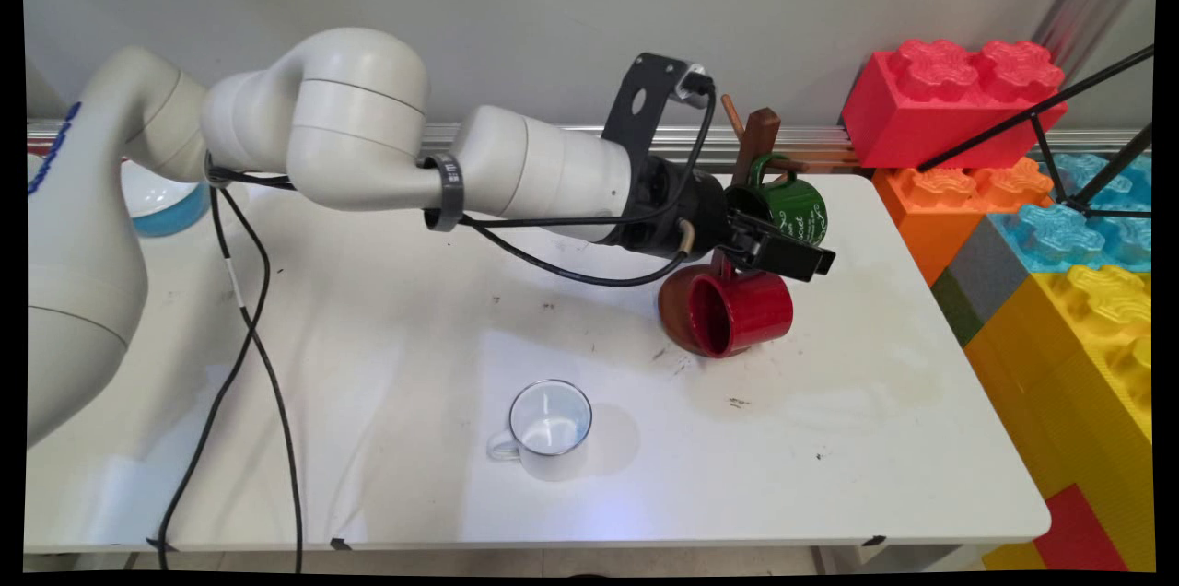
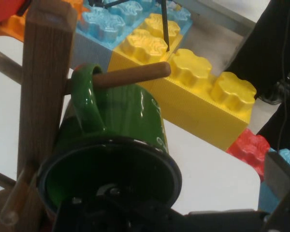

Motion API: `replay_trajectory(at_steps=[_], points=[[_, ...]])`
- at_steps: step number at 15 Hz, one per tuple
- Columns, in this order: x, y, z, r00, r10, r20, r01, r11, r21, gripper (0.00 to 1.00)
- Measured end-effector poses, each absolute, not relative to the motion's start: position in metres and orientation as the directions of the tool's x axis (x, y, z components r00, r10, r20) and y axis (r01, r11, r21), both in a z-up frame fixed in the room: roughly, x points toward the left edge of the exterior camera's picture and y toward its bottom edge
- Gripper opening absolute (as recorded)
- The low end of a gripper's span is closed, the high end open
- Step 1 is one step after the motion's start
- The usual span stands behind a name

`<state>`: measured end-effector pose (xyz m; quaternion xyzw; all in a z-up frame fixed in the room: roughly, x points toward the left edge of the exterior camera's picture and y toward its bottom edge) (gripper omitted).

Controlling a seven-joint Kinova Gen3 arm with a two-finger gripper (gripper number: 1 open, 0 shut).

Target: Pick up the green mug from the rack

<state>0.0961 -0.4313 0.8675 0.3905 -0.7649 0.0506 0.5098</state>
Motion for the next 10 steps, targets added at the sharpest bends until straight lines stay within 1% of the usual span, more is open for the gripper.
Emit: replay_trajectory(at_steps=[5,6,10], points=[[0.0915,-0.4343,0.8646,-0.158,-0.558,0.815,-0.656,0.676,0.335,1.00],[0.0909,-0.4346,0.8646,-0.154,-0.559,0.815,-0.656,0.675,0.338,0.00],[0.0896,-0.4367,0.8644,-0.141,-0.565,0.813,-0.662,0.664,0.347,0.00]])
